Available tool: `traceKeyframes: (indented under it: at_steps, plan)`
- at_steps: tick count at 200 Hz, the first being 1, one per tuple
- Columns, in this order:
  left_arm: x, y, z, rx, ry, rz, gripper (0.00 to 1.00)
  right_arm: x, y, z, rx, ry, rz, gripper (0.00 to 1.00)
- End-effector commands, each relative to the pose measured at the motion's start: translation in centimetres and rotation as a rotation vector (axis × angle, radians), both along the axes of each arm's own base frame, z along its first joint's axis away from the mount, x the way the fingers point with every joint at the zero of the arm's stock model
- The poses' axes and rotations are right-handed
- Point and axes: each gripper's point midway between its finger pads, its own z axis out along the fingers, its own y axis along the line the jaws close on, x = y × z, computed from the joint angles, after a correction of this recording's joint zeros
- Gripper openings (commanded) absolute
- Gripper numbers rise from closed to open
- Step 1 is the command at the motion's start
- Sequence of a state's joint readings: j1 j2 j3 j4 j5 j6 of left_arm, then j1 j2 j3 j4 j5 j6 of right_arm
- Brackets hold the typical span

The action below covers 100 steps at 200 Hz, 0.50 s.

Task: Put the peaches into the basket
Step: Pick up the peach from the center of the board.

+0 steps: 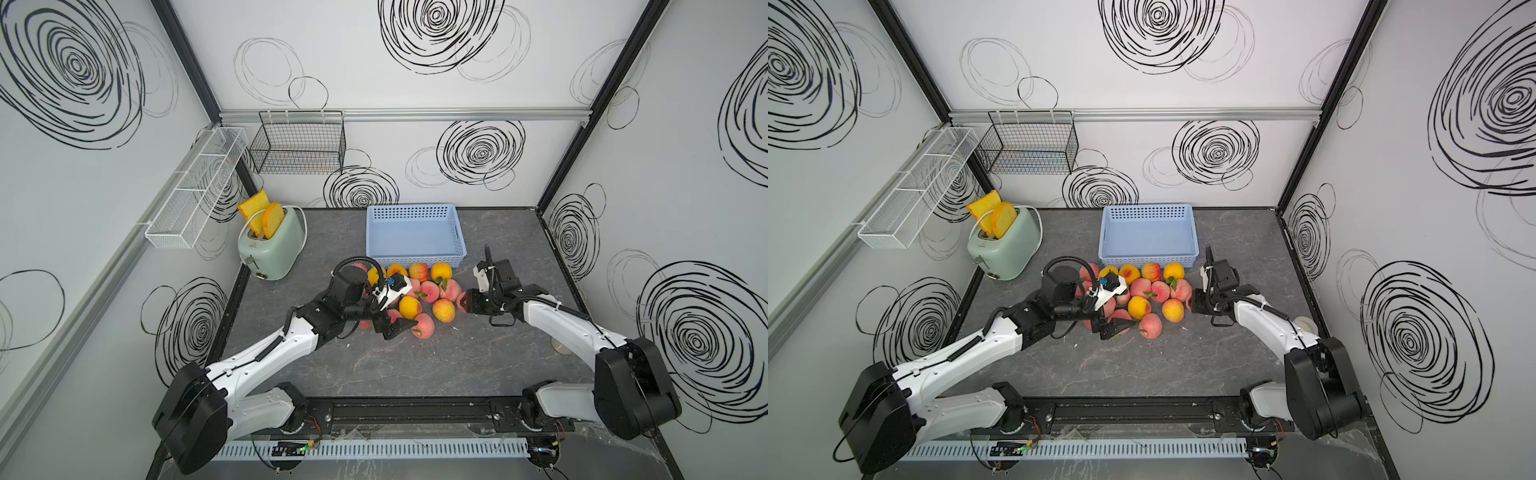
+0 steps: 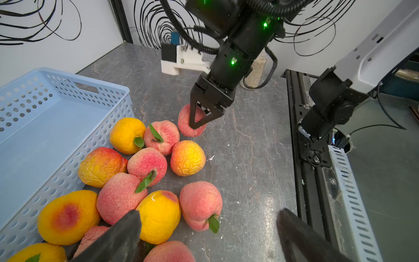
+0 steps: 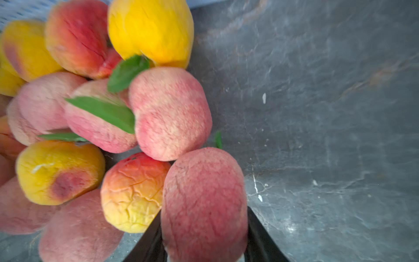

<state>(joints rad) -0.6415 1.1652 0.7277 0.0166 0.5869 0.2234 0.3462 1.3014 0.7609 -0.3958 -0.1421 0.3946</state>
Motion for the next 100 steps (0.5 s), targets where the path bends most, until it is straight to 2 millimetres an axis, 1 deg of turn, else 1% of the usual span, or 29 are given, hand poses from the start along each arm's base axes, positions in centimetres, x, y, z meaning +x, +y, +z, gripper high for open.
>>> traceKeyframes:
  at_steps: [1, 18, 41, 58, 75, 100]
  plan:
    - [0.0, -0.7, 2.6, -0.061, -0.060, -0.029, 0.98, 1.6, -0.6, 3.5, -0.016, -0.082, -0.021, 0.48]
    - [0.1, -0.6, 2.9, -0.067, -0.062, -0.020, 0.98, 3.3, -0.4, 5.2, -0.009, -0.130, -0.025, 0.47]
    - [0.3, -0.4, 3.2, -0.083, -0.069, -0.003, 0.98, 6.5, 0.0, 7.3, -0.019, -0.173, -0.018, 0.47]
    - [0.5, -0.5, 3.4, -0.099, -0.058, -0.005, 0.98, 8.7, 0.1, 8.4, -0.025, -0.203, -0.024, 0.46]
    - [0.7, -0.5, 3.7, -0.103, -0.066, 0.003, 0.97, 10.6, 0.5, 9.1, -0.002, -0.232, -0.024, 0.47]
    - [1.2, -0.1, 3.9, -0.105, -0.075, 0.031, 0.97, 13.0, 1.4, 8.7, 0.009, -0.236, -0.009, 0.46]
